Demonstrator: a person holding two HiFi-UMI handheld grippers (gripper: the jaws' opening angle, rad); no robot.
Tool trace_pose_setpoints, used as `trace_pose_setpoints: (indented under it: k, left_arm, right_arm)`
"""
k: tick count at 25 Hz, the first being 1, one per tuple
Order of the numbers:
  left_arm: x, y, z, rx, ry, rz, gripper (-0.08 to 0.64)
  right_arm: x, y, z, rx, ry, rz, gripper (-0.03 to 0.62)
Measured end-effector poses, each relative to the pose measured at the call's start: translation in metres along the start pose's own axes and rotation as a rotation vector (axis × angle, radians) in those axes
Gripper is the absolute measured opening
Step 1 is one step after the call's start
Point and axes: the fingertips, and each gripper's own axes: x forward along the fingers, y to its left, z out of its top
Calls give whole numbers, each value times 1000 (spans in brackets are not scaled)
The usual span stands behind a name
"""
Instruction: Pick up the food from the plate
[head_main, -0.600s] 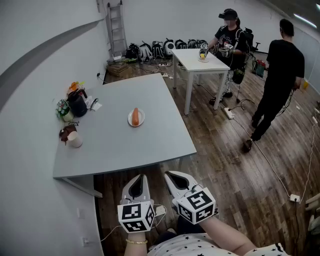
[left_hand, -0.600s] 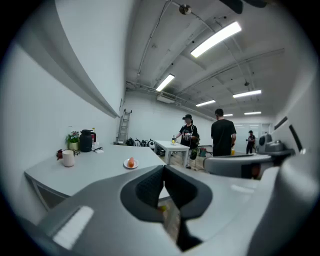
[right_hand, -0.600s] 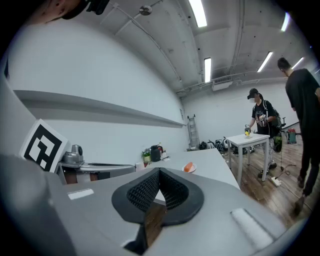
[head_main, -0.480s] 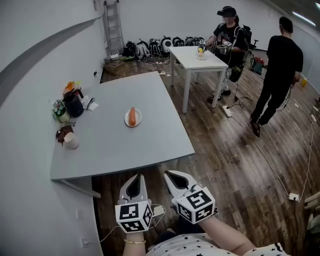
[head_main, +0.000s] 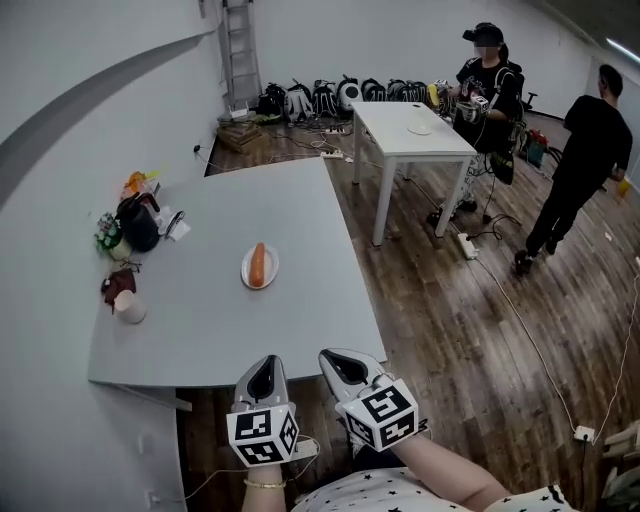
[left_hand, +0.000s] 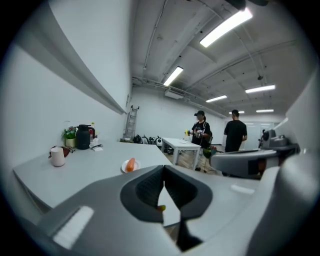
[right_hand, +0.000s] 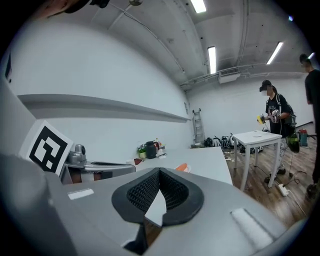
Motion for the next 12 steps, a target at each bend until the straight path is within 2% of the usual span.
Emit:
trace_pose_setpoints:
  k: [6,12]
  left_arm:
    - [51,2,16,-40,-4,79,8]
    - [80,7,16,-22,22,156,8]
  right_arm:
    - [35,-46,18,-60,33,83,-2]
    - [71,-80,29,-155,64,172,-2]
